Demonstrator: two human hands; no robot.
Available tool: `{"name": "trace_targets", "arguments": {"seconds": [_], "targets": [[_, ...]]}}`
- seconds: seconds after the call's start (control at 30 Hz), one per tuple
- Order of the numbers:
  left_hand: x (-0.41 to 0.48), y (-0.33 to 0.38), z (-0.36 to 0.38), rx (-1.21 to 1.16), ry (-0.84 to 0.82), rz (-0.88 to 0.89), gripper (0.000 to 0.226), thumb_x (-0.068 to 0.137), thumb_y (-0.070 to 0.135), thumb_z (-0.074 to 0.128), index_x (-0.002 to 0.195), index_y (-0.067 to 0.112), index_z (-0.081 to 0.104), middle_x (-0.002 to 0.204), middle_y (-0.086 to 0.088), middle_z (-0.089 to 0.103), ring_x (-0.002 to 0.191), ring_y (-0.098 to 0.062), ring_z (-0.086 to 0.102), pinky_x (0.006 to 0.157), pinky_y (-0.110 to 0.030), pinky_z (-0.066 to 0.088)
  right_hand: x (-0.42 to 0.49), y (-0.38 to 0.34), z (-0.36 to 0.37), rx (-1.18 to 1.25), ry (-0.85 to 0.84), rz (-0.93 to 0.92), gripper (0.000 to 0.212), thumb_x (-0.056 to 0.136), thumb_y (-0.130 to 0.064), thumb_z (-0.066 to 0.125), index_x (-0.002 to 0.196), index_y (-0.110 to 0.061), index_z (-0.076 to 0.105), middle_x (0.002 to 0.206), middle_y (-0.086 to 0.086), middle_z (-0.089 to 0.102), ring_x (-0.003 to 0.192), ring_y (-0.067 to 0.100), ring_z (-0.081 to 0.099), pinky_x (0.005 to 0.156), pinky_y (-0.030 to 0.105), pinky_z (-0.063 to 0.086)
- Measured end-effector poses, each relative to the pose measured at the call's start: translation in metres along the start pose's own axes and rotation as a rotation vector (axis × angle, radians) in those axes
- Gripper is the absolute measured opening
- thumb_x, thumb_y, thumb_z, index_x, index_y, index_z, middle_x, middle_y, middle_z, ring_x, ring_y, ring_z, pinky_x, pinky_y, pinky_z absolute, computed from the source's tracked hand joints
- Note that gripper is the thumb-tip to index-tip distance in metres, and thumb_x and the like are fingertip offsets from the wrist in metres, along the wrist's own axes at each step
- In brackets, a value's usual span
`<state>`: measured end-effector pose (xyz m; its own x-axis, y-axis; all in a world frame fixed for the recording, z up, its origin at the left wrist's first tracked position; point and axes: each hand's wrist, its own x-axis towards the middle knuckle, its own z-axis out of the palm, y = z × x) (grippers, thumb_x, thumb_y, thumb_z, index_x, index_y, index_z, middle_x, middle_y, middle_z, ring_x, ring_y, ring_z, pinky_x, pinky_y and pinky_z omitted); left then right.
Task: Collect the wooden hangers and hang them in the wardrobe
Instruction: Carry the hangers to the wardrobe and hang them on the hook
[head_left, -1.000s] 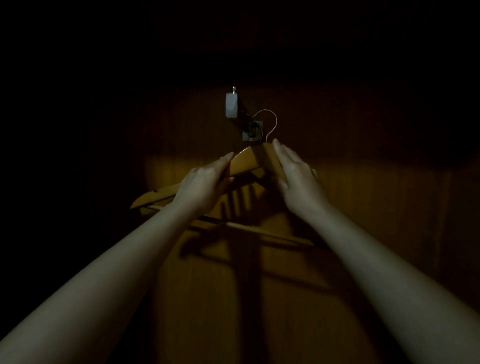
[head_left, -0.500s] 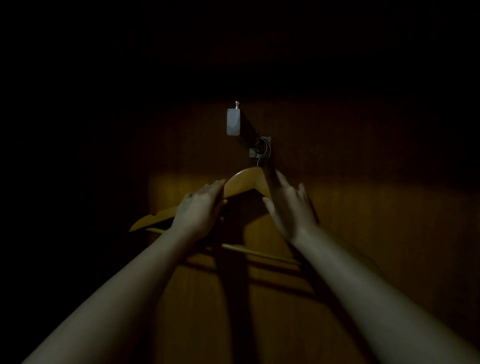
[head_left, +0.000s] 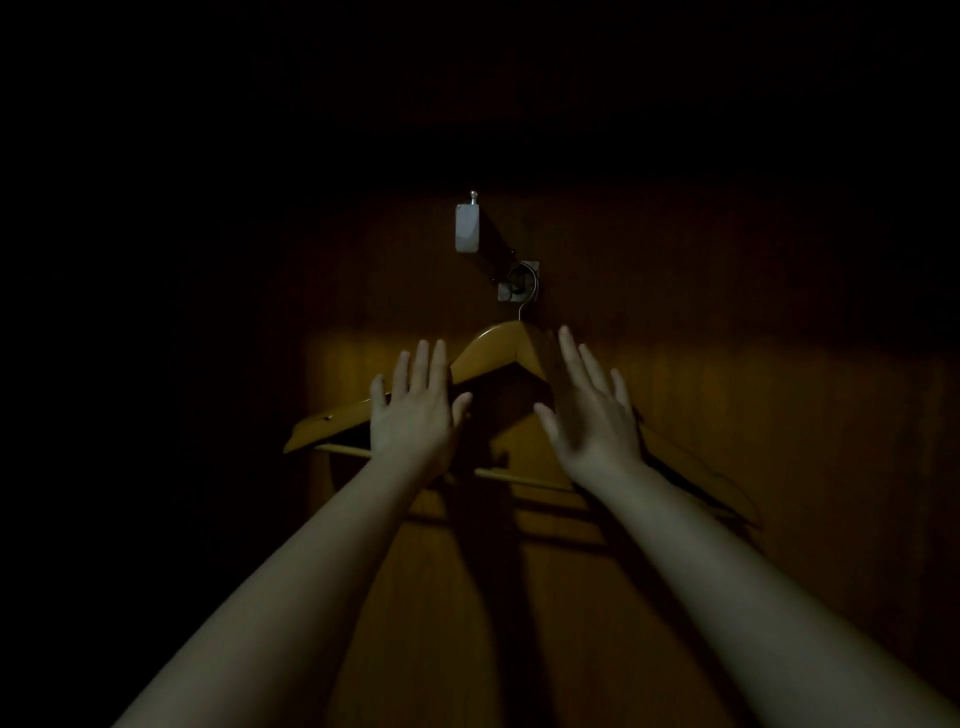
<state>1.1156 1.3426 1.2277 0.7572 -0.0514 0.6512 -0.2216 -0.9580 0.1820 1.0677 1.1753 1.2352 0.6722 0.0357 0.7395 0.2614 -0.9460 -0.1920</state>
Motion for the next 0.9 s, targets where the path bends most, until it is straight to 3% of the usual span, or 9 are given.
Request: {"name": "trace_targets", "arguments": {"seconds": [0.1,0.2,0.3,0.37,0.57,0.7,0.9], "targets": [[-0.022,0.001,0.004,0.004,0.088,0.085,0.066,0.096,0.050,0.019,0.147,0.022,-0.013,0.158,0.000,-0.012,0.146,-0.018,-0.013,0.118,-0.043,-0.001,-0.019,0.002,-0.006,-0.051,0.009,-0.088,0.072,0.096,-0.033,0.044,0.146,-0.030,-0.007,0.155,-0.016,-0.006,0.143,0.005,-0.005,0.121,0.039,0.000],[-0.054,-0.001,0.009,0.009,0.051,0.181,0.065,0.095,0.051,0.016,0.146,0.026,-0.015,0.155,0.005,-0.020,0.140,-0.011,-0.023,0.116,-0.038,-0.007,-0.041,0.000,-0.005,-0.216,-0.067,-0.127,0.060,0.098,-0.036,0.036,0.149,-0.027,0.005,0.159,-0.005,0.007,0.146,0.014,-0.007,0.121,0.040,0.001],[-0.091,-0.004,0.012,-0.013,-0.016,0.280,0.068,0.083,0.060,-0.004,0.143,0.032,-0.016,0.151,0.010,-0.023,0.137,-0.008,-0.024,0.113,-0.035,-0.010,-0.071,-0.002,-0.005,-0.217,-0.130,-0.146,0.054,0.099,-0.036,0.033,0.149,-0.027,0.014,0.158,-0.004,0.015,0.147,0.015,0.000,0.118,0.034,-0.002],[-0.114,-0.009,0.014,-0.024,-0.053,0.354,0.074,0.078,0.059,-0.009,0.146,0.031,-0.010,0.156,0.009,-0.013,0.142,-0.008,-0.017,0.114,-0.034,-0.006,-0.096,-0.001,-0.004,-0.187,-0.161,-0.147,0.052,0.098,-0.036,0.036,0.147,-0.027,0.022,0.158,-0.005,0.014,0.146,0.016,0.009,0.118,0.032,0.003],[-0.172,-0.024,0.020,-0.105,-0.239,0.528,0.072,0.085,0.060,0.006,0.149,0.026,0.011,0.159,0.005,0.006,0.146,-0.010,0.004,0.113,-0.028,0.000,-0.175,-0.002,0.004,-0.153,-0.262,-0.066,0.049,0.095,-0.035,0.044,0.143,-0.027,0.035,0.154,-0.005,0.024,0.141,0.015,0.021,0.113,0.031,0.018],[-0.215,-0.042,0.034,-0.162,-0.400,0.621,0.087,0.076,0.063,-0.011,0.146,0.025,0.022,0.154,0.004,0.028,0.142,-0.012,0.025,0.114,-0.032,0.019,-0.231,-0.011,0.012,-0.156,-0.366,0.036,0.050,0.096,-0.036,0.043,0.144,-0.029,0.031,0.153,-0.008,0.023,0.140,0.012,0.021,0.112,0.028,0.019],[-0.286,-0.079,0.056,-0.255,-0.636,0.695,0.058,0.092,0.053,0.018,0.139,0.022,0.036,0.138,0.002,0.049,0.125,-0.013,0.048,0.103,-0.030,0.037,-0.320,-0.048,0.026,-0.146,-0.550,0.287,0.050,0.096,-0.035,0.042,0.144,-0.030,0.028,0.151,-0.010,0.029,0.138,0.010,0.026,0.111,0.028,0.021]]}}
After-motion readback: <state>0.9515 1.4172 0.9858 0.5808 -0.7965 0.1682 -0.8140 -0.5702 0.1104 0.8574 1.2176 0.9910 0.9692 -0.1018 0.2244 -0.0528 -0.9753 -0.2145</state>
